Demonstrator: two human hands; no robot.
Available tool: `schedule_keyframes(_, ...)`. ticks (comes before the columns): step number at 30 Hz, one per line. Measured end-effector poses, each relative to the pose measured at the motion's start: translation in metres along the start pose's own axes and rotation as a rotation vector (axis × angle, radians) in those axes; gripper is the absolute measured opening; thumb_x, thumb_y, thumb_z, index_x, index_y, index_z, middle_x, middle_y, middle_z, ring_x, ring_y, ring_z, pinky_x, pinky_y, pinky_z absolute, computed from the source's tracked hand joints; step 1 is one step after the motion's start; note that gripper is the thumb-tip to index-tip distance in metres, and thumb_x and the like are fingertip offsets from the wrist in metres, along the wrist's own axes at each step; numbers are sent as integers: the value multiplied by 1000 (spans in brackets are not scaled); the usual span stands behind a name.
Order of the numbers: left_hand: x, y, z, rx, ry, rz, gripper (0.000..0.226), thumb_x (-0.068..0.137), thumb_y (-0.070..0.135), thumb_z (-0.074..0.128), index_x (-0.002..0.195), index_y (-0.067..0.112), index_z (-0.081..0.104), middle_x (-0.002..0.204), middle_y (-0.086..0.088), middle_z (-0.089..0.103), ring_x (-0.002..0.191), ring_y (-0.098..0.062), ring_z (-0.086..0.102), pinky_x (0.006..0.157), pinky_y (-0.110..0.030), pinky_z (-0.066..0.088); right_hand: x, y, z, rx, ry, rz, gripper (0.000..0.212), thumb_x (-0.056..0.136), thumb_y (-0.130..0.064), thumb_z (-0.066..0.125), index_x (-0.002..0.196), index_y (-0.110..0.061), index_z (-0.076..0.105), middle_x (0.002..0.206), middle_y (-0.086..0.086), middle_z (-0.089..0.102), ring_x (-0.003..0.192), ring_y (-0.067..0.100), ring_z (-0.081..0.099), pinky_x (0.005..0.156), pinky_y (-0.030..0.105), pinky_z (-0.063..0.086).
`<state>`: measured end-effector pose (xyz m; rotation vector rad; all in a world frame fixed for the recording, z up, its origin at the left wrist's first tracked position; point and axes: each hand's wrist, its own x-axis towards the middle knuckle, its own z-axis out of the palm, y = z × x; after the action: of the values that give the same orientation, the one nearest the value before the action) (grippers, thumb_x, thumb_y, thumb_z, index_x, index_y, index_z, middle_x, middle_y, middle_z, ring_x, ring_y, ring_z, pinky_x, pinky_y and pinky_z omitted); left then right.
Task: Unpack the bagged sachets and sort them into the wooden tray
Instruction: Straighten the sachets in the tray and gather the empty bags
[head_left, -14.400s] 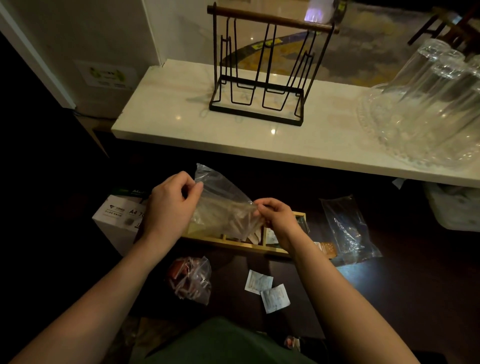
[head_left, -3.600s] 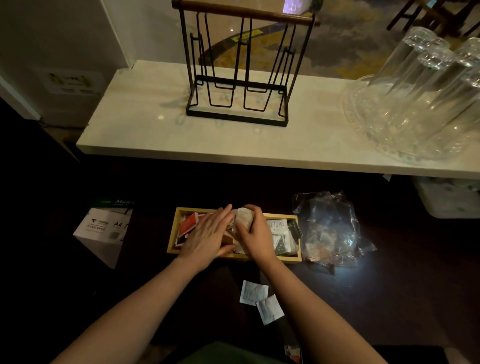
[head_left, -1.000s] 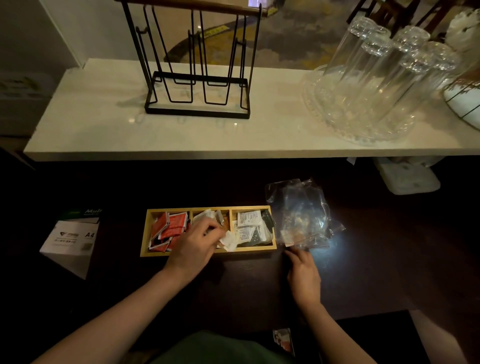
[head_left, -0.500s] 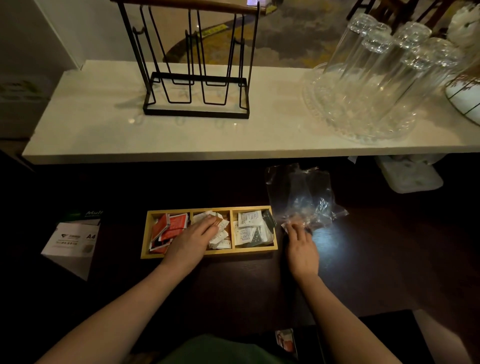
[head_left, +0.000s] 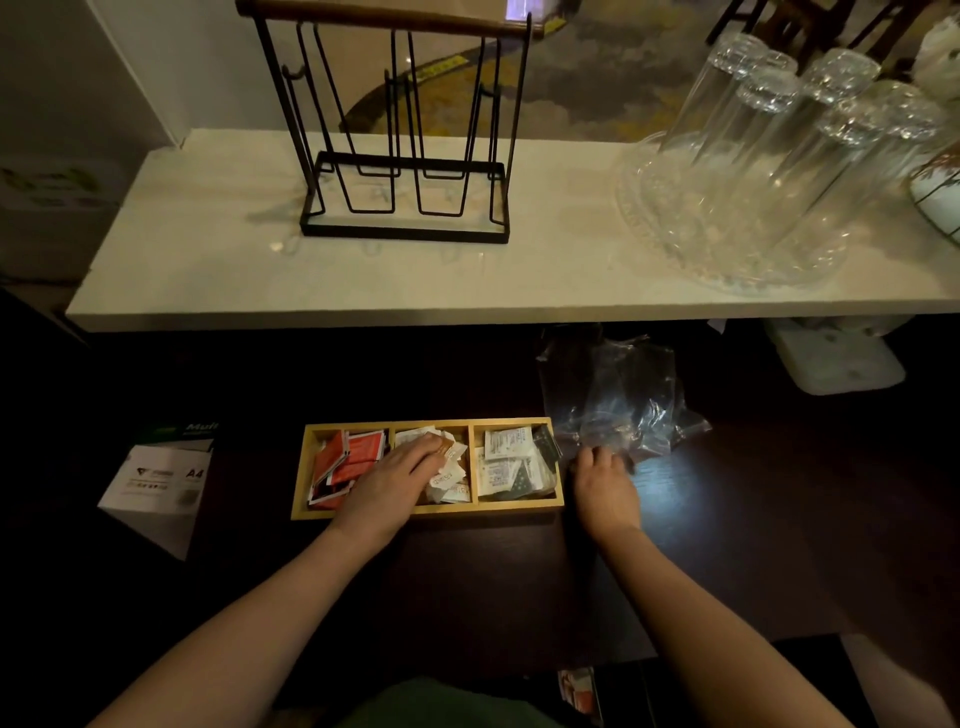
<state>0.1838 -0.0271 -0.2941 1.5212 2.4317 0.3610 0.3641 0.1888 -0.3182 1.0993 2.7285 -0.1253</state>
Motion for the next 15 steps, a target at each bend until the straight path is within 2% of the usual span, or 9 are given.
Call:
schedule_keyframes(4, 0, -8, 4, 17, -36, 25, 61, 90, 7, 55, 144, 22, 32, 157, 2, 23, 144, -19, 20, 116, -37, 24, -11, 3, 3, -2, 11, -56, 28, 86, 3, 51, 113, -4, 50, 117, 17, 57, 107, 31, 56, 73, 34, 53)
schedule_keyframes(8, 2, -10, 4, 67, -37, 69, 58, 85, 16, 64, 139, 14, 42, 152, -5, 35, 140, -24, 33, 111, -39, 32, -18, 12, -10, 289, 79, 117, 23, 88, -2, 54, 109, -10, 56, 107, 12, 65, 91, 28, 64, 63, 29, 43)
schedule_keyframes(10, 3, -11, 6, 119, -50, 74, 62, 78, 13, 72, 134, 12, 47, 147, -8, 43, 134, -27, 42, 106, -40, 39, -23, 8, -25, 519, 215, 147, 22, 85, -2, 60, 105, -10, 61, 105, 9, 65, 89, 25, 64, 67, 27, 45)
schedule_keyframes(12, 4, -10, 8, 137, -52, 53, 63, 73, 9, 75, 131, 12, 50, 142, -9, 48, 131, -27, 46, 103, -39, 42, -29, -12, -44, 707, 347, 81, 19, 83, -2, 64, 100, -11, 65, 101, 4, 64, 86, 18, 63, 70, 19, 46)
schedule_keyframes(14, 6, -7, 9, 176, -31, 56, 65, 68, 10, 79, 127, 10, 52, 137, -10, 53, 127, -28, 50, 101, -38, 43, -30, -41, -59, 783, 384, 4, 16, 83, -7, 66, 96, -17, 67, 94, -3, 67, 81, 10, 62, 70, 16, 47)
schedule_keyframes(15, 8, -6, 10, 196, -19, 70, 66, 66, 13, 81, 125, 9, 53, 134, -11, 55, 126, -29, 52, 101, -38, 43, -29, -56, -62, 787, 379, -23, 17, 84, -10, 66, 98, -19, 68, 93, -5, 69, 81, 9, 63, 70, 19, 50)
